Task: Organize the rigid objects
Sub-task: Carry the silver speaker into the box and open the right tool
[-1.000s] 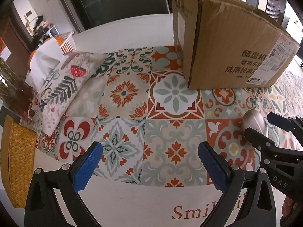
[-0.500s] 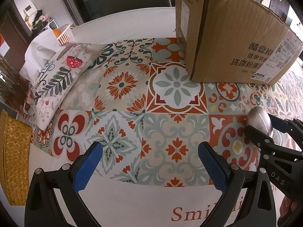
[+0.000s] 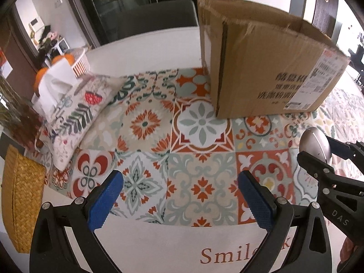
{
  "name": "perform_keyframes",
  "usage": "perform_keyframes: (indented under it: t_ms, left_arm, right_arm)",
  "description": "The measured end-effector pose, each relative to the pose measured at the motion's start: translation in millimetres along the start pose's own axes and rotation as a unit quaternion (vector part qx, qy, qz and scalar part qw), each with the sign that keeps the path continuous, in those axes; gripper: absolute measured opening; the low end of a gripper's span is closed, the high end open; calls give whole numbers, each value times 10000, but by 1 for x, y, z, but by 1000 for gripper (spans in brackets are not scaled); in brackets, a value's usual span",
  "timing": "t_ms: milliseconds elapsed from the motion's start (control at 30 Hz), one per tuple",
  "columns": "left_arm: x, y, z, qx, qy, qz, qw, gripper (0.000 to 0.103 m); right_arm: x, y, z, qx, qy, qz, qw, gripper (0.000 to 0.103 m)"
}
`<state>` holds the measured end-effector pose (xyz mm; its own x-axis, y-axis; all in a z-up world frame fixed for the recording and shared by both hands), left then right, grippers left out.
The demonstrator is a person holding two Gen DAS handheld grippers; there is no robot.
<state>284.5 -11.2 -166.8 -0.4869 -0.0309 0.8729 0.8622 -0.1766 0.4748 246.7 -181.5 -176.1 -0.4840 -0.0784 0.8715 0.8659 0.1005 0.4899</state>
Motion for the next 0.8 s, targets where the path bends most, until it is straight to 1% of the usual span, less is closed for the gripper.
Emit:
perform_keyframes:
  t_ms: [200,400,800]
  left_arm:
    - [25,10,-3,-69,-11,-356,9993,103]
    - [53,19,-5,-101,-102,-719,9973,103]
    - [100,41,-10,-184,-192,-1411,9896,103]
  right_arm:
    - [26,6,-3,-25,-91,-289,9995,54]
    - [57,14,-6,-73,-154,-631,9979,54]
    - [106,30,-11,-129,-279,-1254,9916,54]
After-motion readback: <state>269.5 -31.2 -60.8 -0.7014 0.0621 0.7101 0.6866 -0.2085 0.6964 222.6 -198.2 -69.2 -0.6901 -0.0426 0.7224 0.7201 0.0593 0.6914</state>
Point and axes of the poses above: each gripper's, at about its wrist camera, not at the fingertips, and x roughly against the way its jaws point, z to its left, y to its top, the point moved 1 cm from there along -x, roughly the way its jaws point, and after that the axes turned 1 degree about -y, right-handed, at the moved point
